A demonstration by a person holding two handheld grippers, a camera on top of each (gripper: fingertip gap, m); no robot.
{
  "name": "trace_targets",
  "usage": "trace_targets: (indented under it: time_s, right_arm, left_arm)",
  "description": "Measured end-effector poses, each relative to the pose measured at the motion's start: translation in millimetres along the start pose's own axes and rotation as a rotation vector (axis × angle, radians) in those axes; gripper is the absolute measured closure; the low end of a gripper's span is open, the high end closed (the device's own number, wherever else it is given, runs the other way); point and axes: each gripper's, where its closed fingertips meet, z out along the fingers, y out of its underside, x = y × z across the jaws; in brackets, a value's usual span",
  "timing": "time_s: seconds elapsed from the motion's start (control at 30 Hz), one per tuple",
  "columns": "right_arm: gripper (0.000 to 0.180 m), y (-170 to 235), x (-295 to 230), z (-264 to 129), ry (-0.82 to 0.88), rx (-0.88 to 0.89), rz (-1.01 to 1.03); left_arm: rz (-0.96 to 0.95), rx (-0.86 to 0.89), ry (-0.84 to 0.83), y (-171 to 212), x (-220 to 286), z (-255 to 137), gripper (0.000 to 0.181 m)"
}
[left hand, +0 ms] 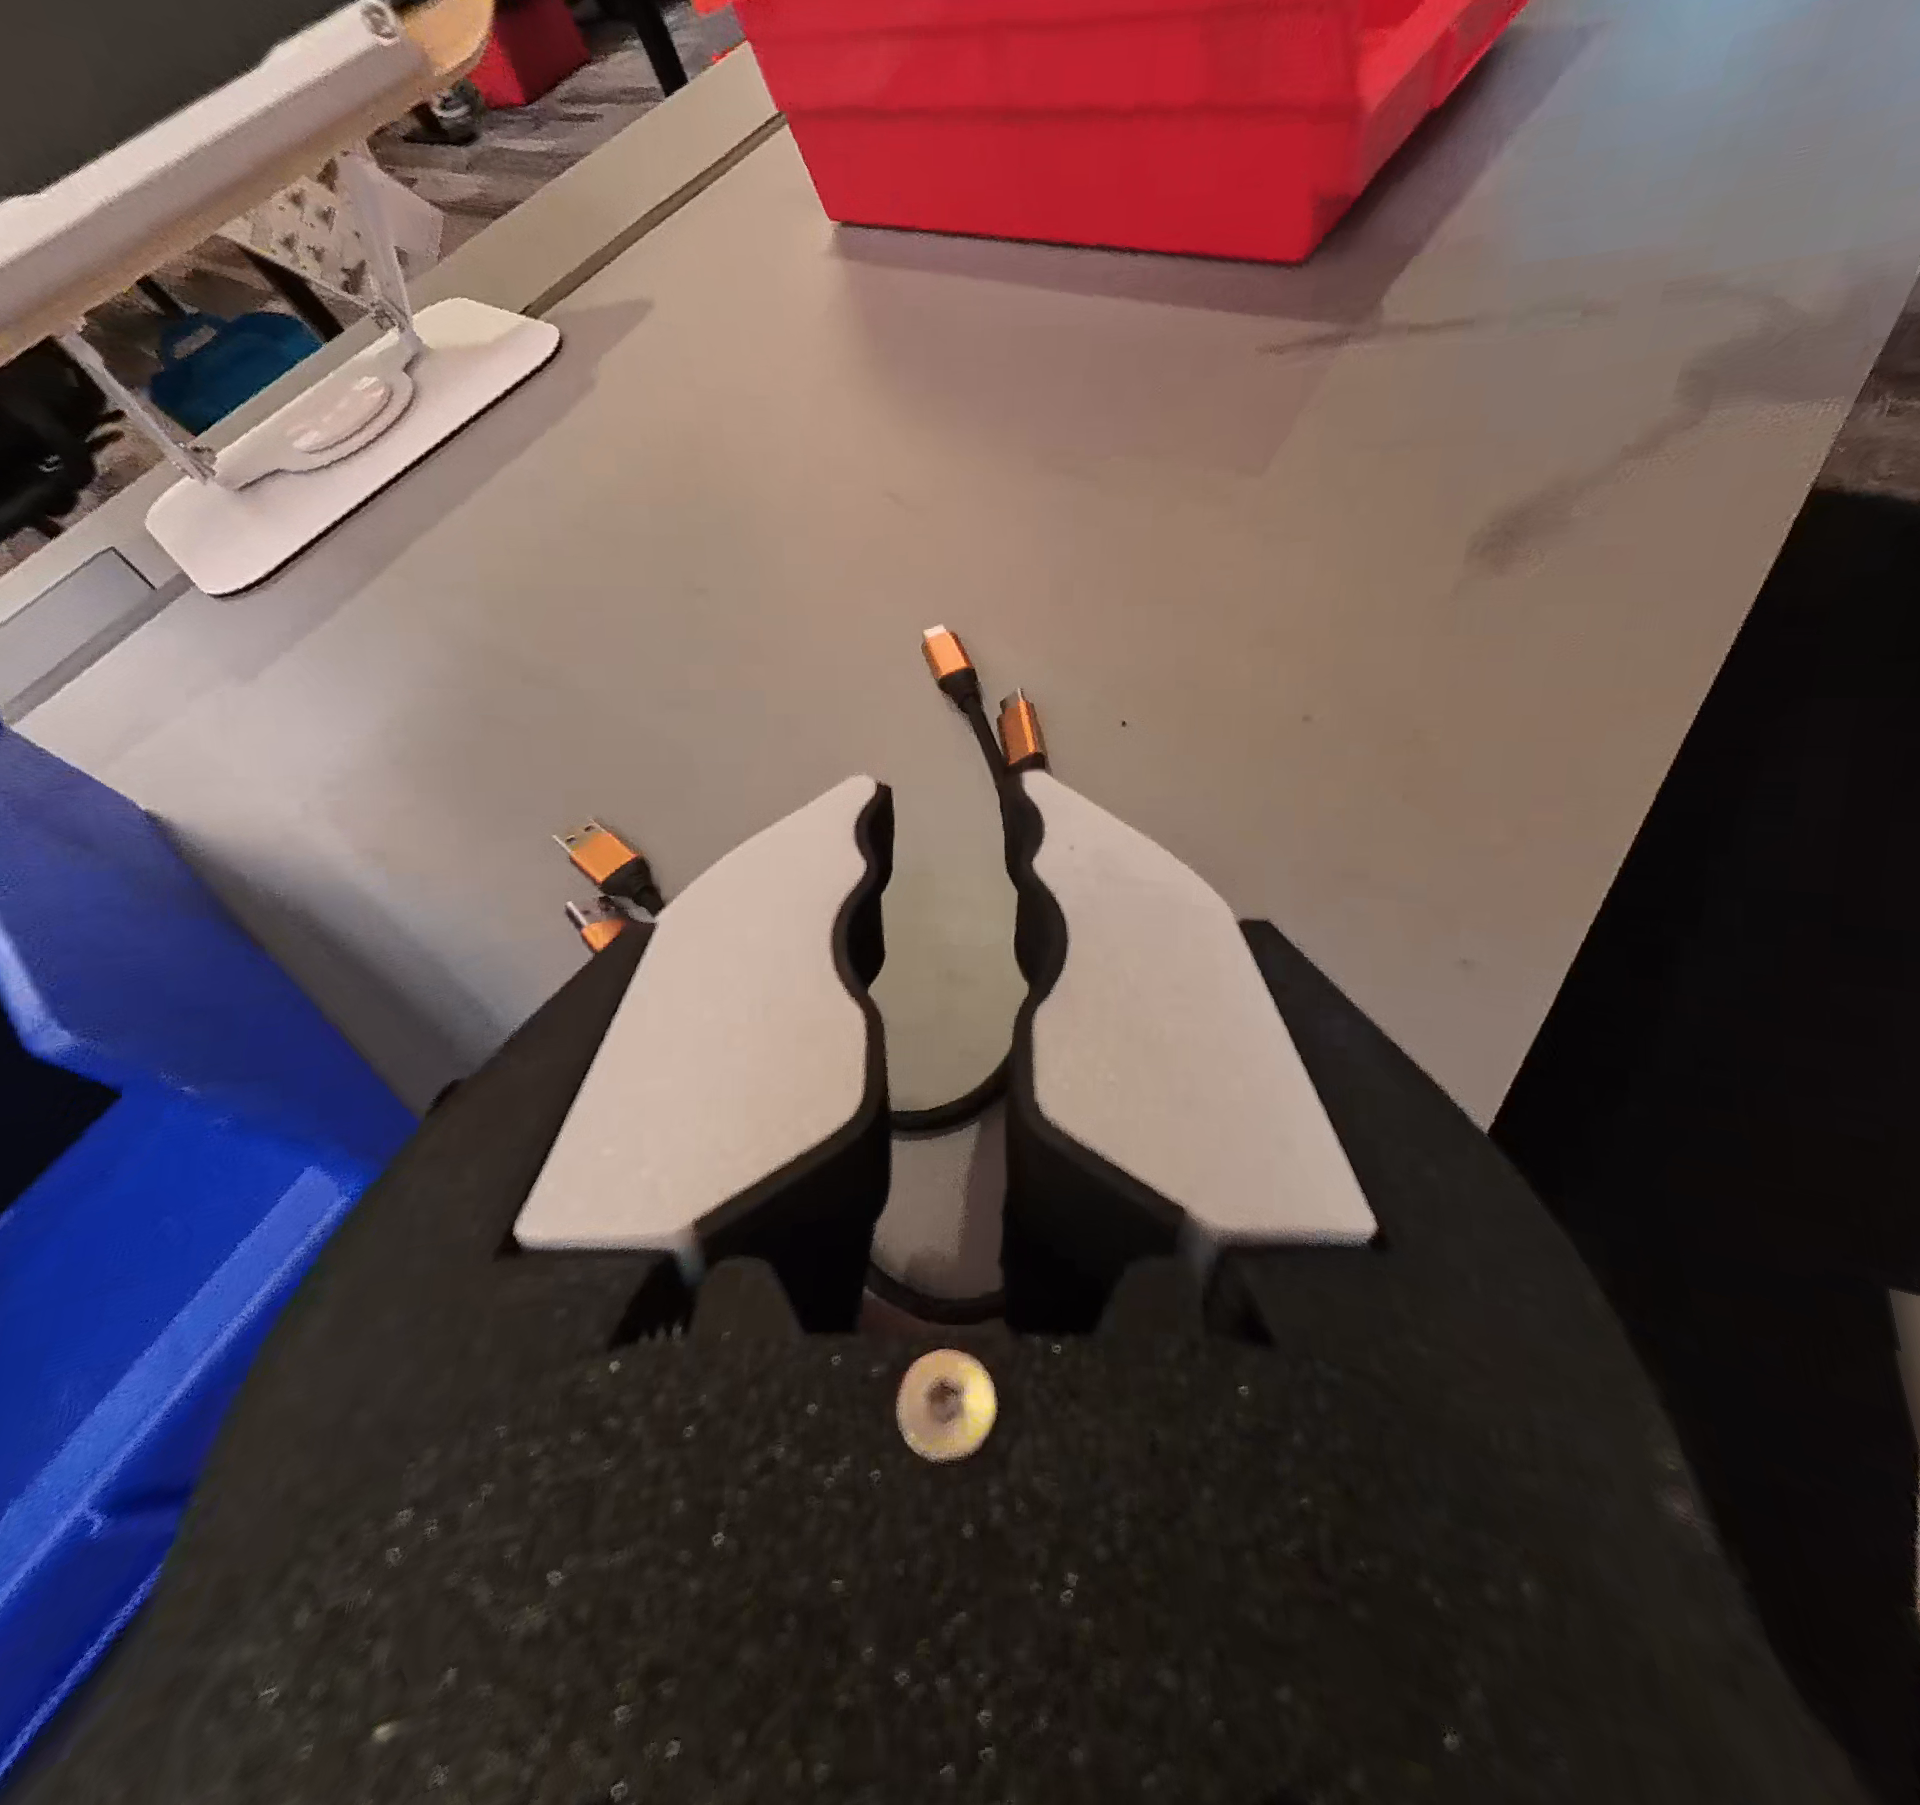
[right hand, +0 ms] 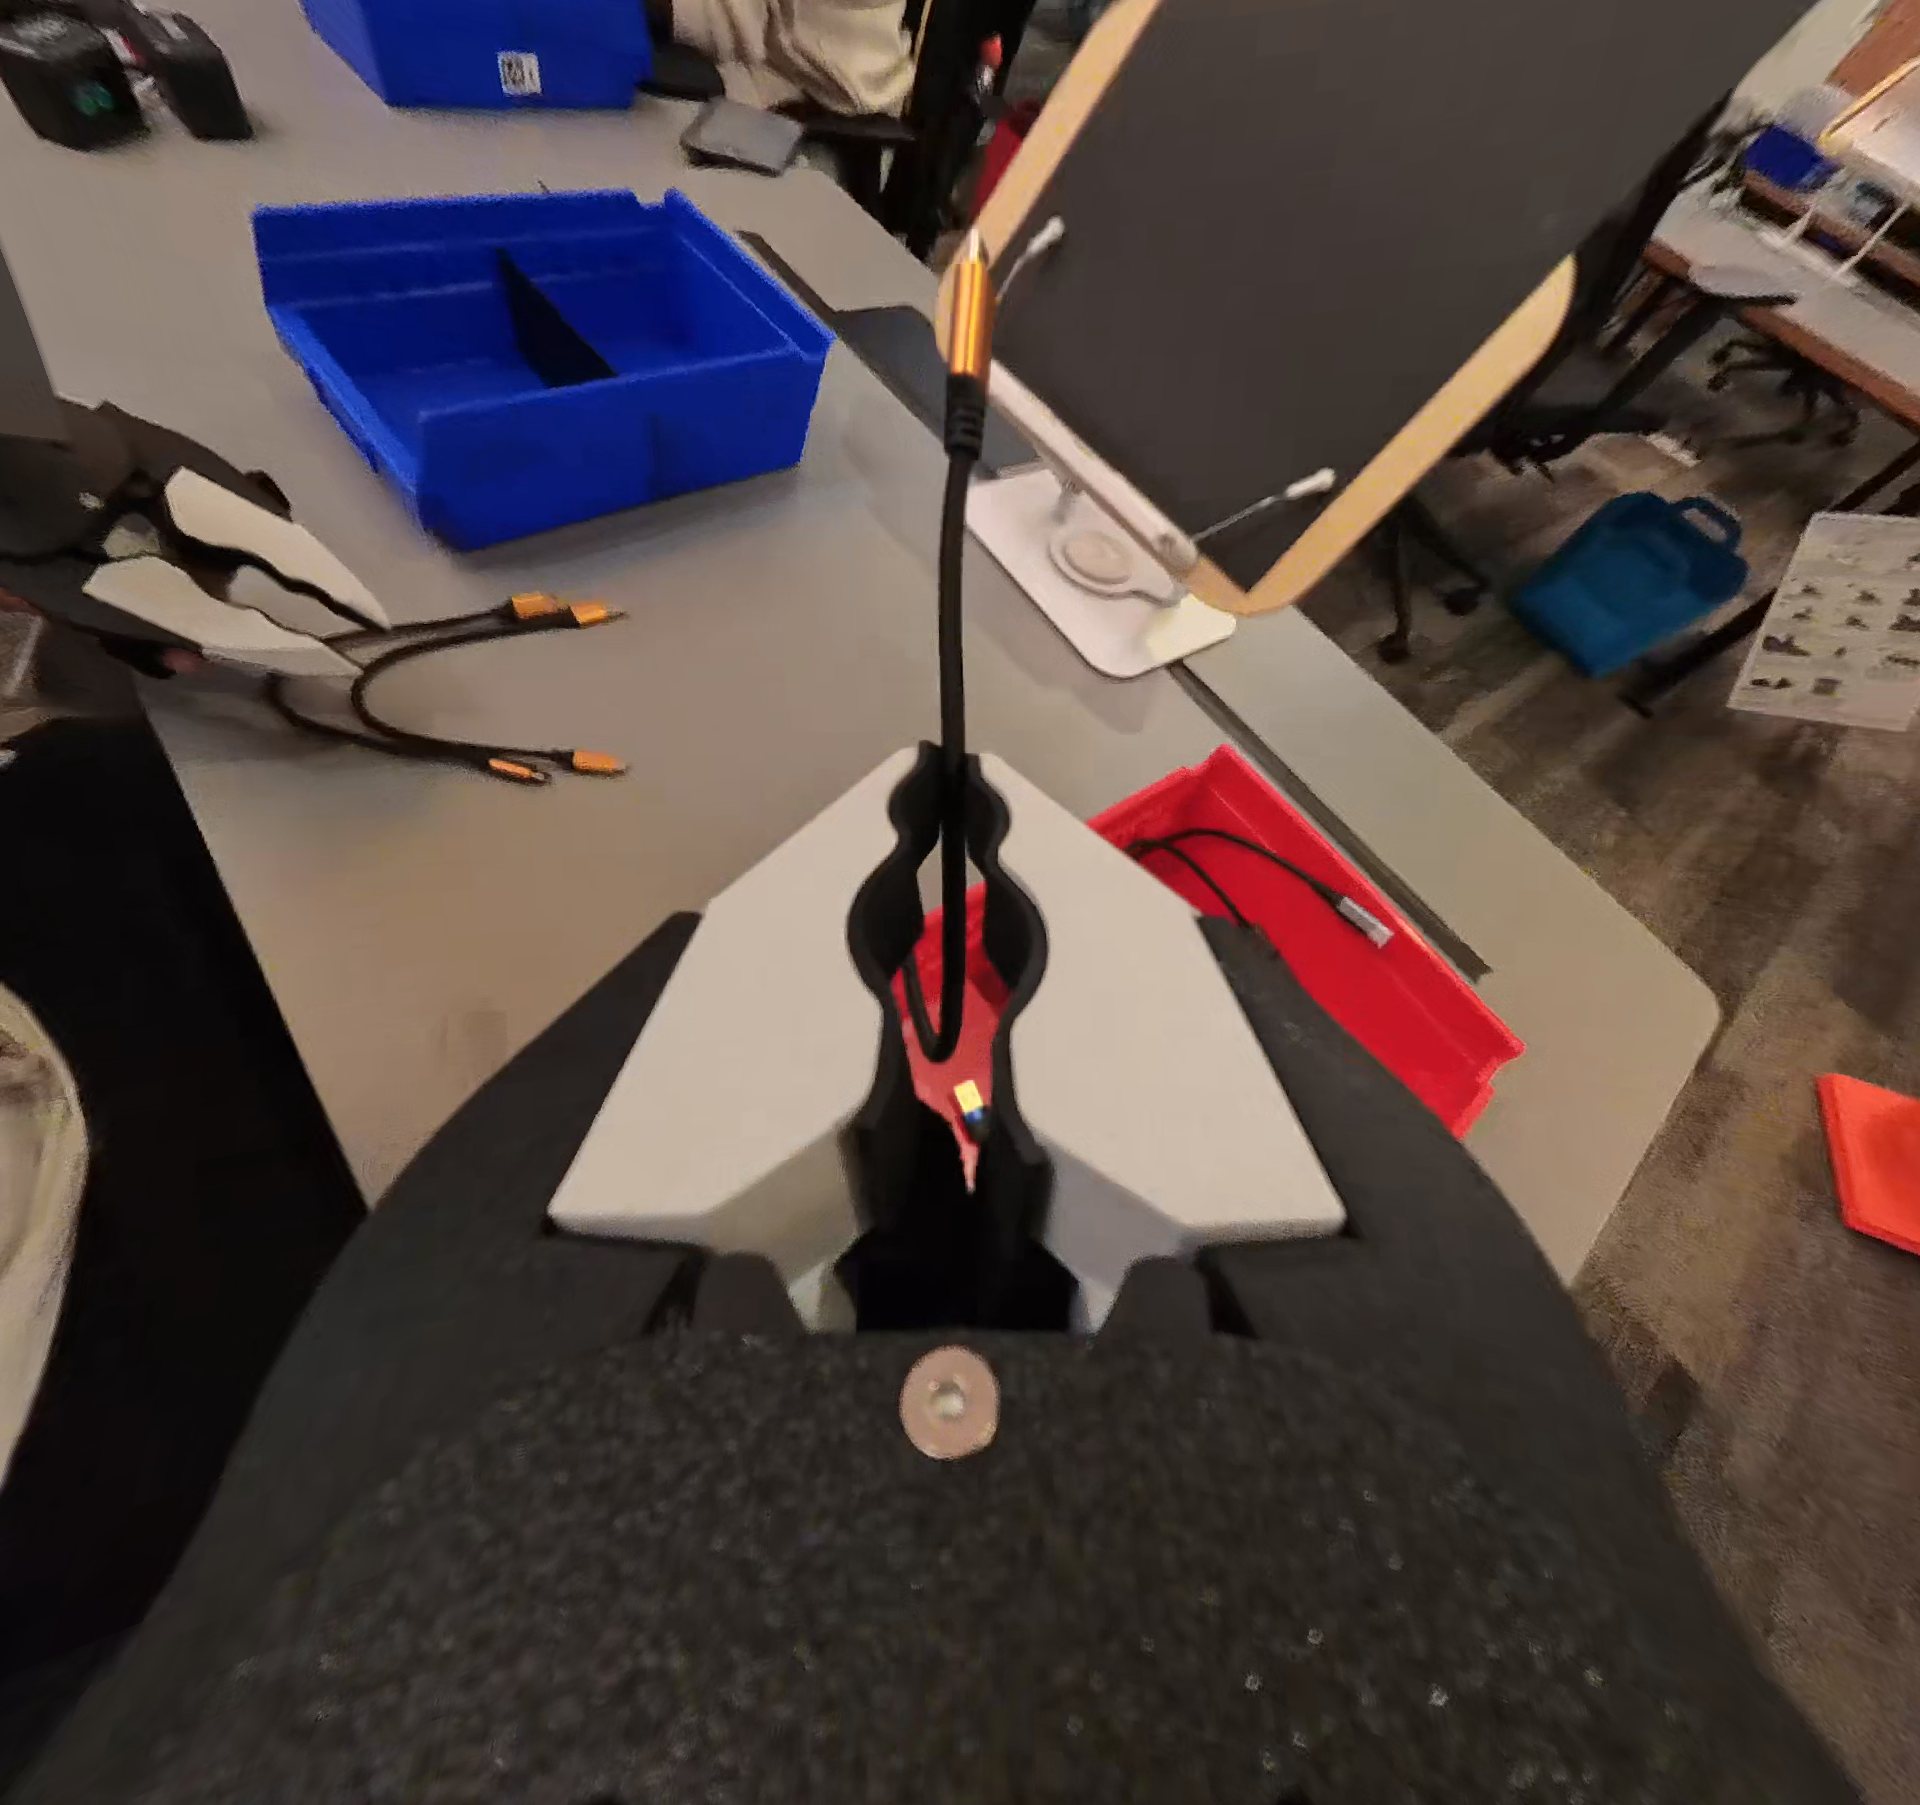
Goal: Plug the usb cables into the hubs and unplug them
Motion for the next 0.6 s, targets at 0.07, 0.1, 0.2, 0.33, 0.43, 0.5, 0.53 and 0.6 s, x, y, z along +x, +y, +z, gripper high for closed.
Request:
trace_targets:
  time_s: [0.07, 0.1, 0.2, 0.33, 0.43, 0.5, 0.53, 0.6]
  right_arm:
    - [0.178, 14, 12, 6, -0.043, -0.029, 0.039]
    - [0.178, 26, 17, 11, -0.076, -0.057, 0.070]
    - [0.177, 79, 27, 28, -0.185, -0.197, 0.183]
    - [0.177, 163, 19, 51, -0.379, -0.471, 0.323]
    - [0.176, 226, 39, 61, -0.292, -0.785, 0.223]
    - [0.176, 252, 53, 67, -0.225, -0.950, 0.097]
    - [0.175, 258, 60, 74, -0.197, -0.988, 0.038]
    - [0.170, 263, 65, 90, -0.165, -1.004, -0.028]
  left_arm:
    - [0.024, -0.008, 0.000, 1, 3, 1, 0.161]
    - [0.032, -0.012, 0.005, 1, 5, 2, 0.161]
    - [0.050, -0.027, 0.015, 3, 10, 3, 0.161]
    - [0.069, -0.039, 0.013, 5, 13, 3, 0.161]
    - [0.065, -0.051, 0.011, 8, 13, 5, 0.161]
    - [0.058, -0.068, -0.002, 11, 10, 6, 0.161]
    - [0.043, -0.079, -0.009, 12, 7, 7, 0.161]
    - [-0.019, -0.104, -0.030, 17, -1, 7, 0.160]
